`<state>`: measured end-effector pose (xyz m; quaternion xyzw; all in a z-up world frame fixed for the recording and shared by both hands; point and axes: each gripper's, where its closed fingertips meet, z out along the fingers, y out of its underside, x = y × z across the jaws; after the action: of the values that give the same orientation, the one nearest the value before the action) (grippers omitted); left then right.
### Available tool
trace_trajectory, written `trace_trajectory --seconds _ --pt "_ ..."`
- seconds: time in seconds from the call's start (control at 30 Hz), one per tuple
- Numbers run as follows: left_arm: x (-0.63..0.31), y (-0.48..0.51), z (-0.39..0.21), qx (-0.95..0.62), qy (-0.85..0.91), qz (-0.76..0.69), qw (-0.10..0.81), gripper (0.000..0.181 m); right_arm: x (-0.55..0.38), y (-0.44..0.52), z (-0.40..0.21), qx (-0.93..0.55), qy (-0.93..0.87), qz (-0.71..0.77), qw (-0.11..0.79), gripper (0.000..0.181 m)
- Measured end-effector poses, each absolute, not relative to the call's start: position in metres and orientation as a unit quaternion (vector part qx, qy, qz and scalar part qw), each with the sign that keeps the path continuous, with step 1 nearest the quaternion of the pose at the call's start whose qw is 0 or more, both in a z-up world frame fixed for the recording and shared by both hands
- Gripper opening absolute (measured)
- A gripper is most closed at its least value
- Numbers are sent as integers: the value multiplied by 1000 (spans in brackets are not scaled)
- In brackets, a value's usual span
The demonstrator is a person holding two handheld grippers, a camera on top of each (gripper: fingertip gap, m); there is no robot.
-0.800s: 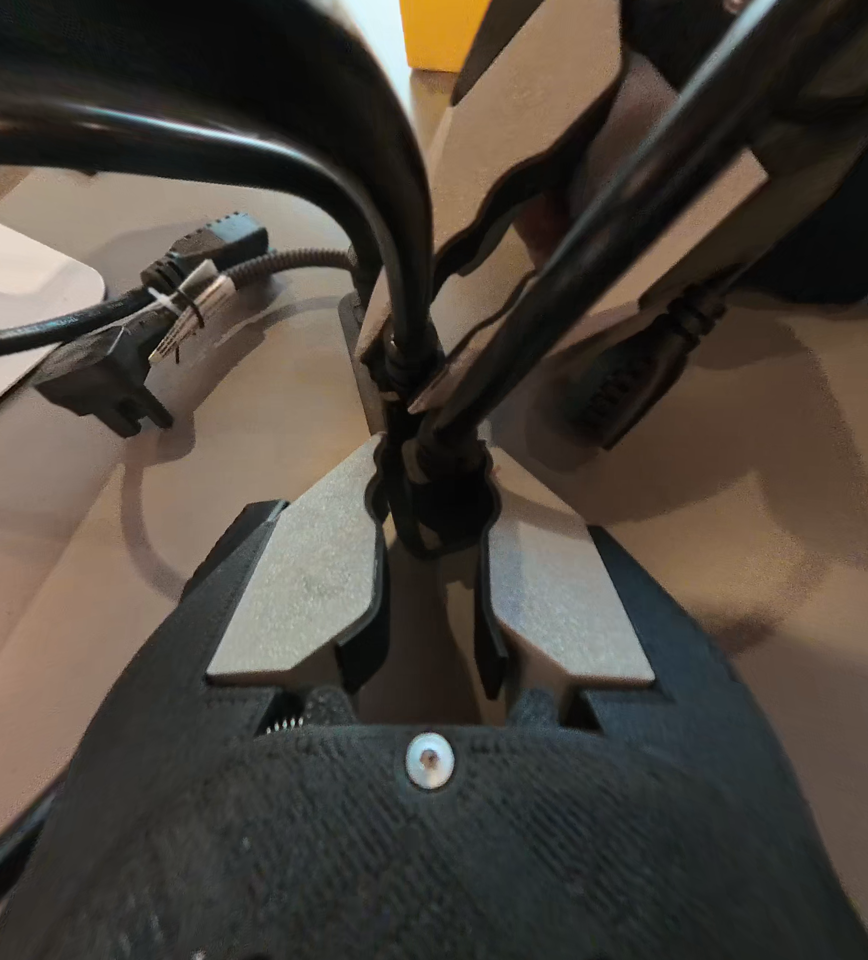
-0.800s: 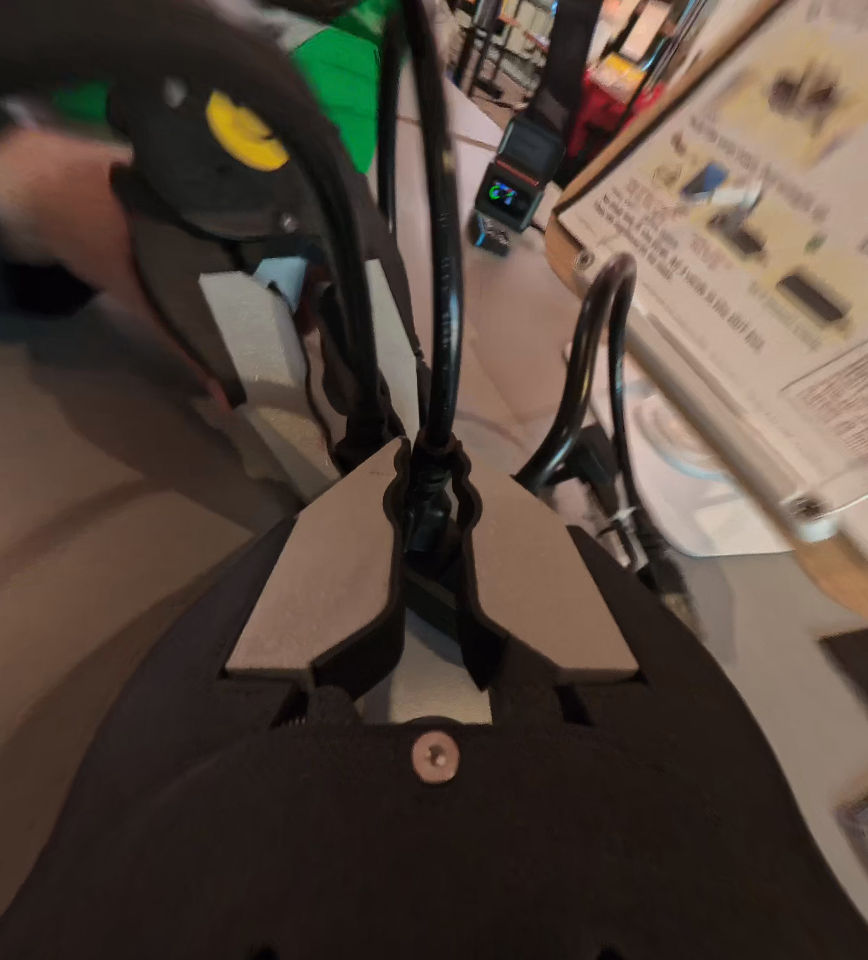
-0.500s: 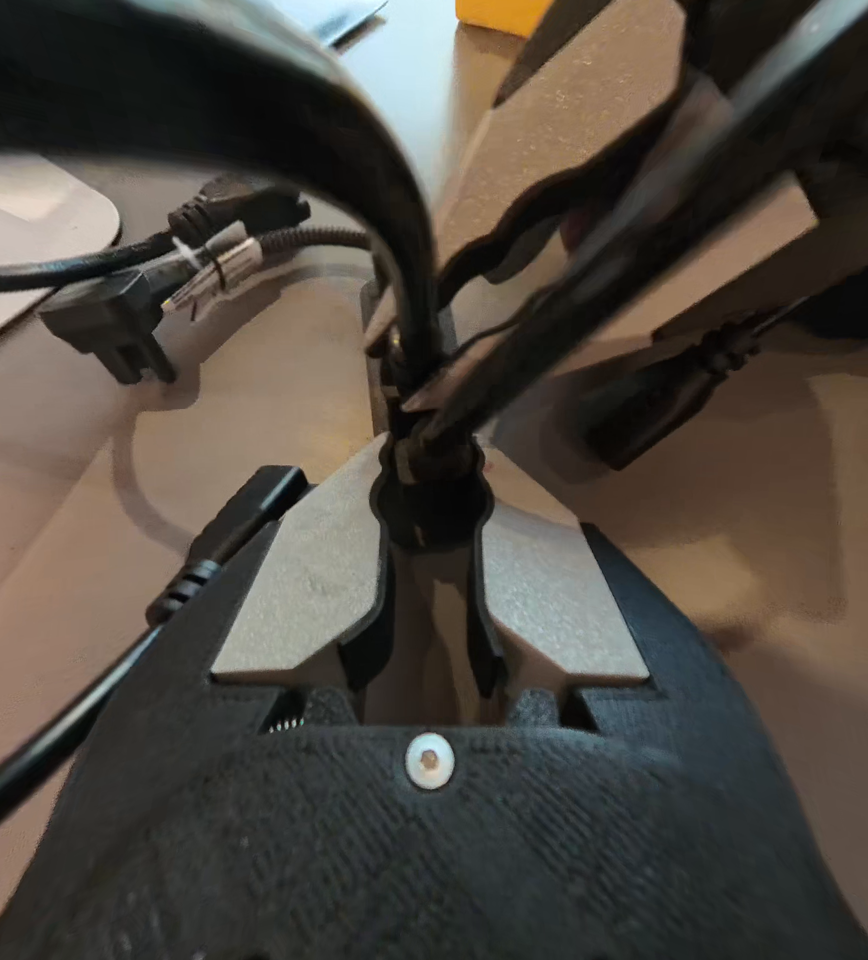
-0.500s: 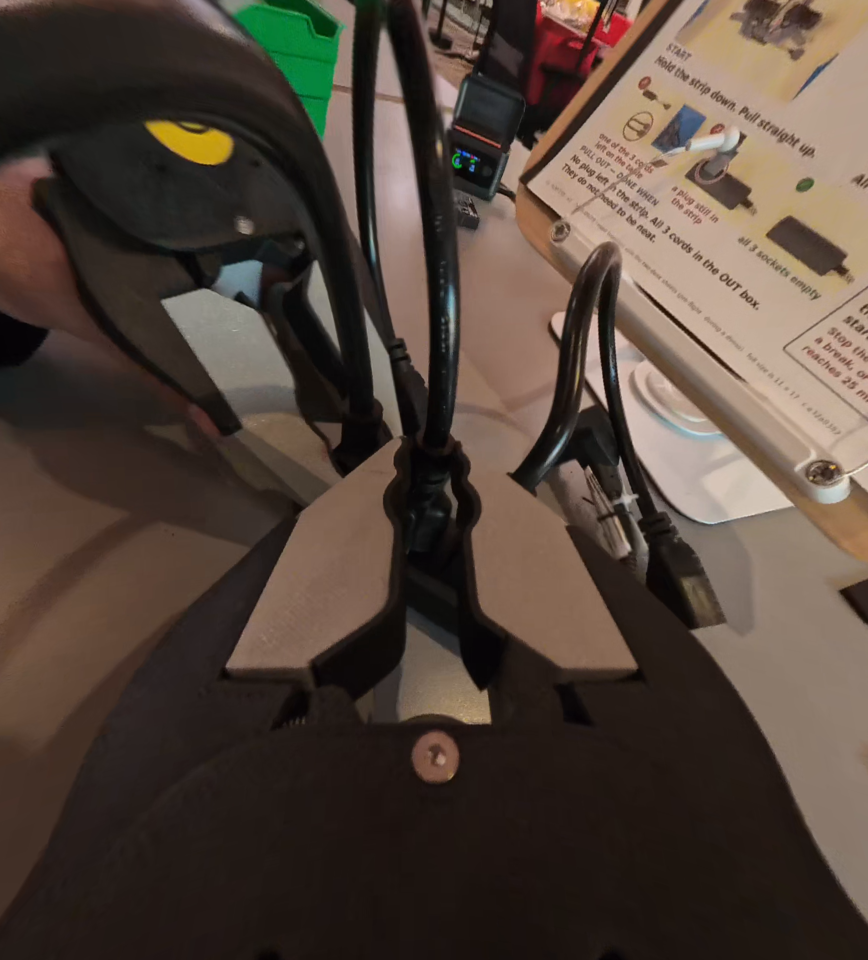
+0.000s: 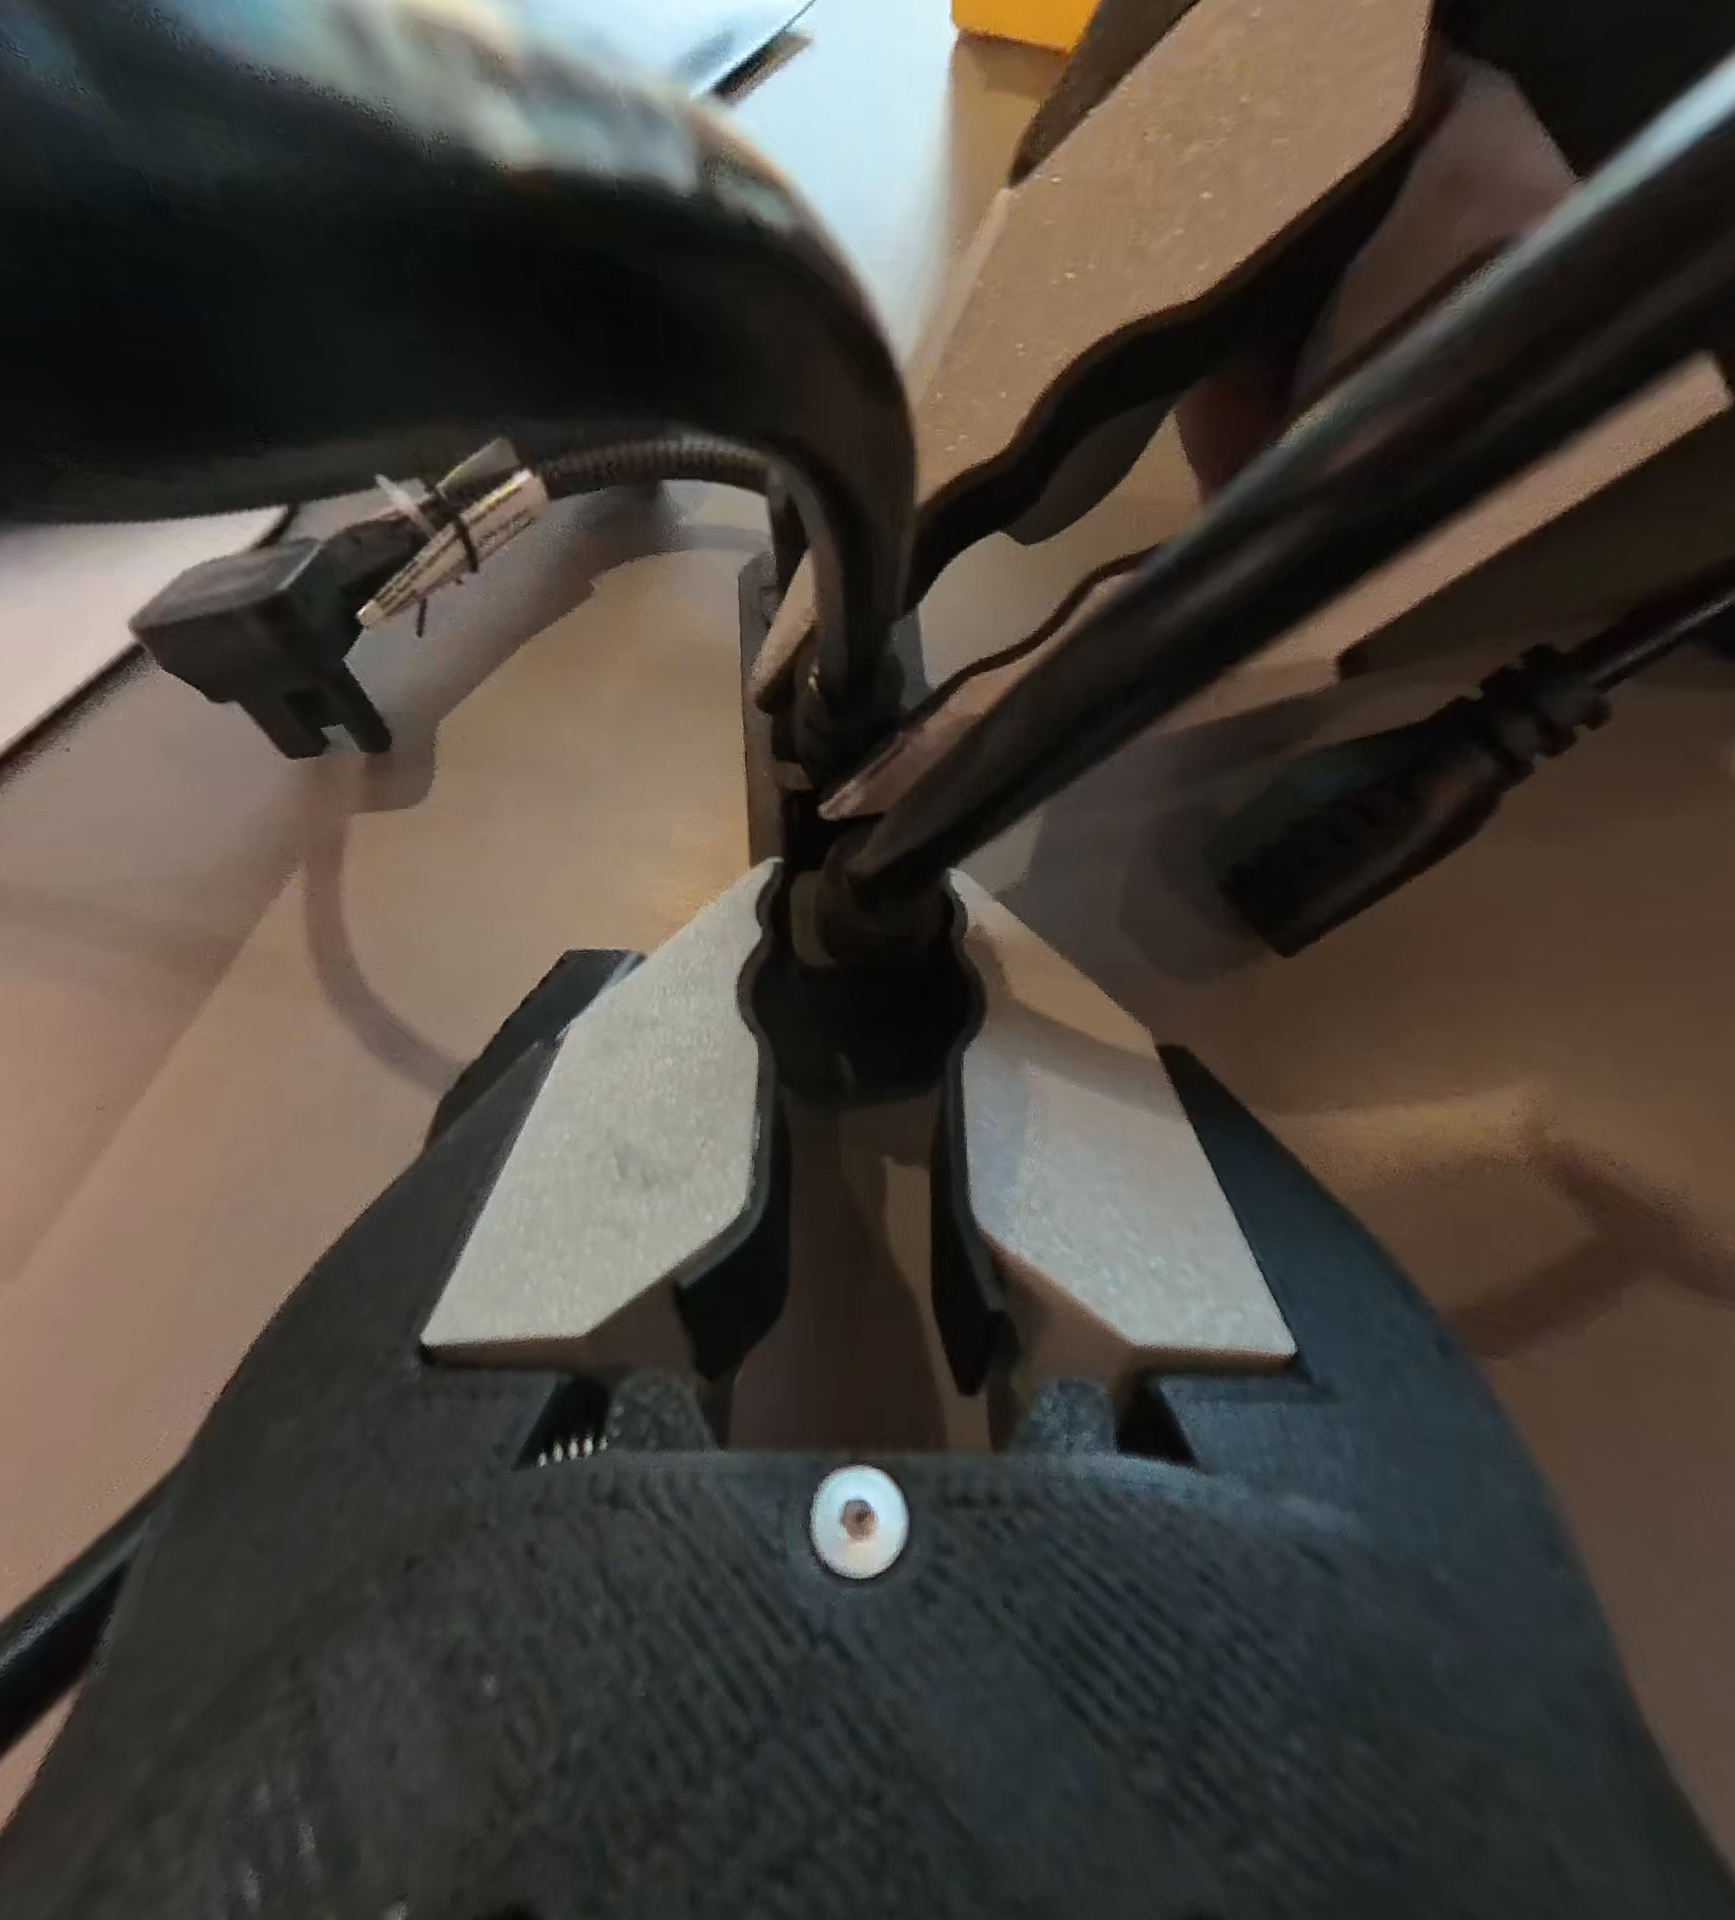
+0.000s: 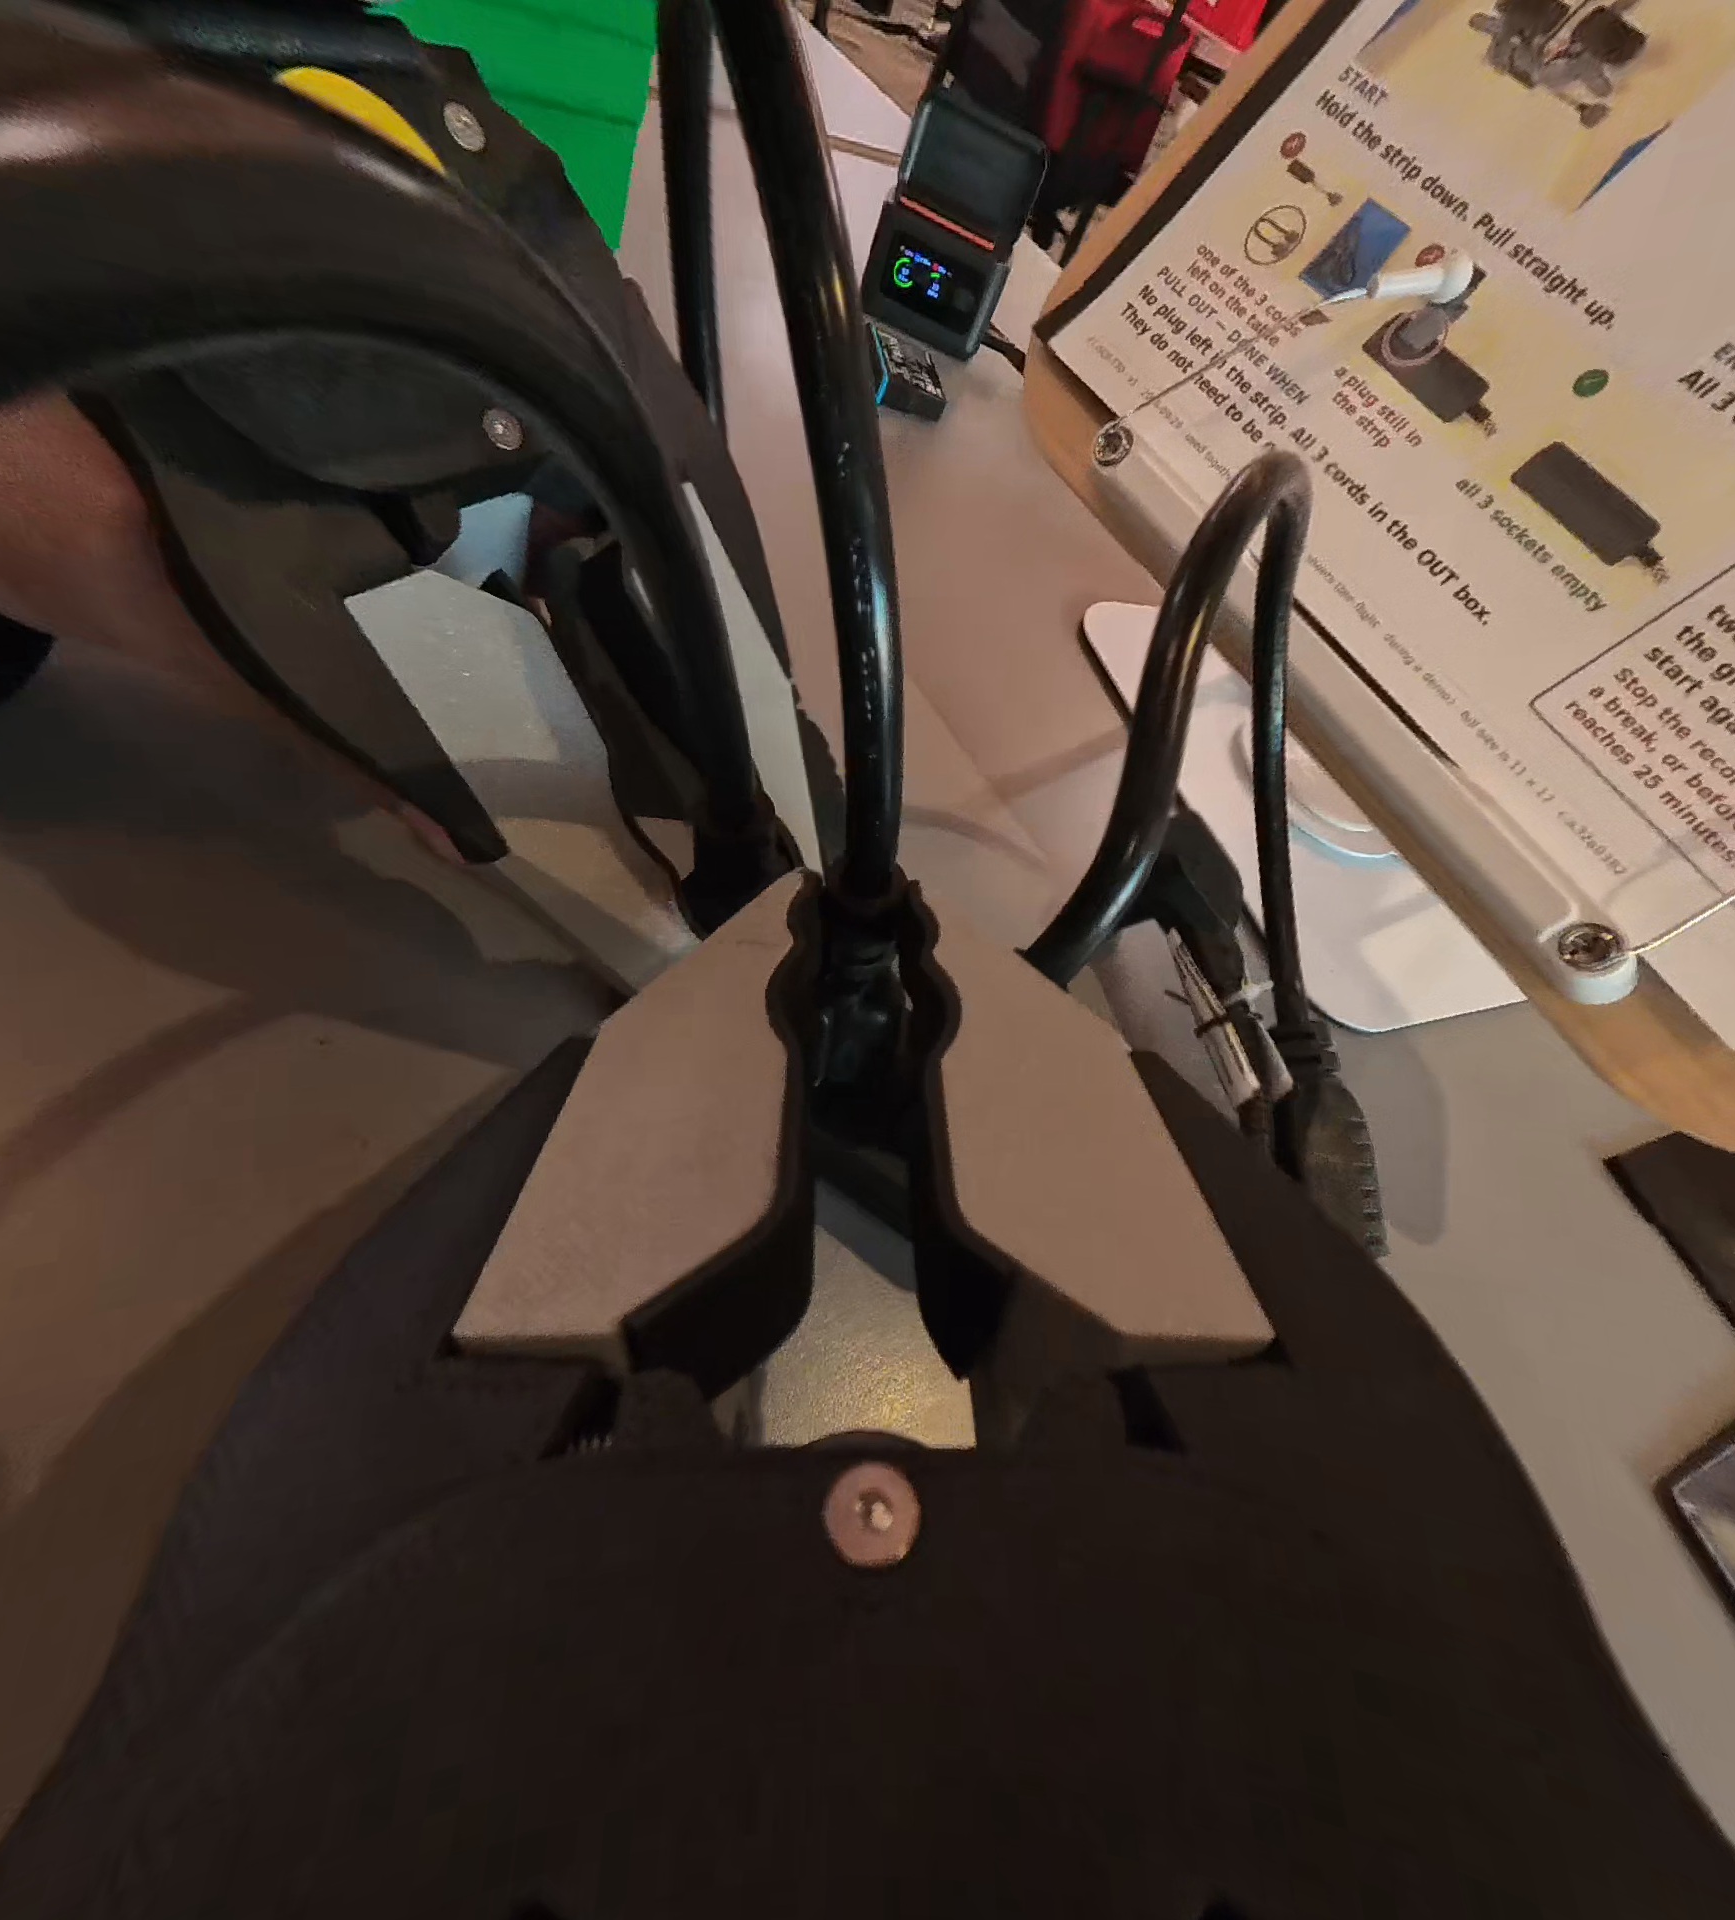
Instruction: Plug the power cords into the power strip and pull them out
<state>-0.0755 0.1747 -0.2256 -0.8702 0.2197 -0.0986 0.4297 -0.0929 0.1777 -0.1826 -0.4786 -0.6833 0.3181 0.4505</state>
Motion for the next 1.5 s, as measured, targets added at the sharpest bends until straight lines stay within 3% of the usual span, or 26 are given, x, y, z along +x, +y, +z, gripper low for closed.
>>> trace_trajectory --seconds 0.1,0.27,0.4,0.6,0.73,1.07,1.23,1.5 --pt "-77 180 -228 -879 209 -87 420 26 -95 187 -186 -507 -668 343 423 12" --pt "-73 178 -223 -869 211 -106 435 25 -92 177 -180 -470 -688 282 476 11" --pt "-76 184 -227 -878 203 -77 426 26 -94 191 -186 -512 -668 343 417 12" --pt "-74 177 -225 -869 208 -117 434 25 -92 176 -182 -471 -691 305 456 12" --pt "-77 182 -227 -875 200 -90 431 26 -94 188 -186 -504 -676 340 416 12" --pt "-77 180 -223 -870 205 -100 438 24 -92 175 -181 -462 -696 275 476 11" --pt "-78 182 -226 -874 200 -95 431 26 -93 187 -186 -490 -686 332 423 12" --pt "-78 183 -225 -876 196 -96 431 25 -95 179 -183 -488 -678 310 454 11"
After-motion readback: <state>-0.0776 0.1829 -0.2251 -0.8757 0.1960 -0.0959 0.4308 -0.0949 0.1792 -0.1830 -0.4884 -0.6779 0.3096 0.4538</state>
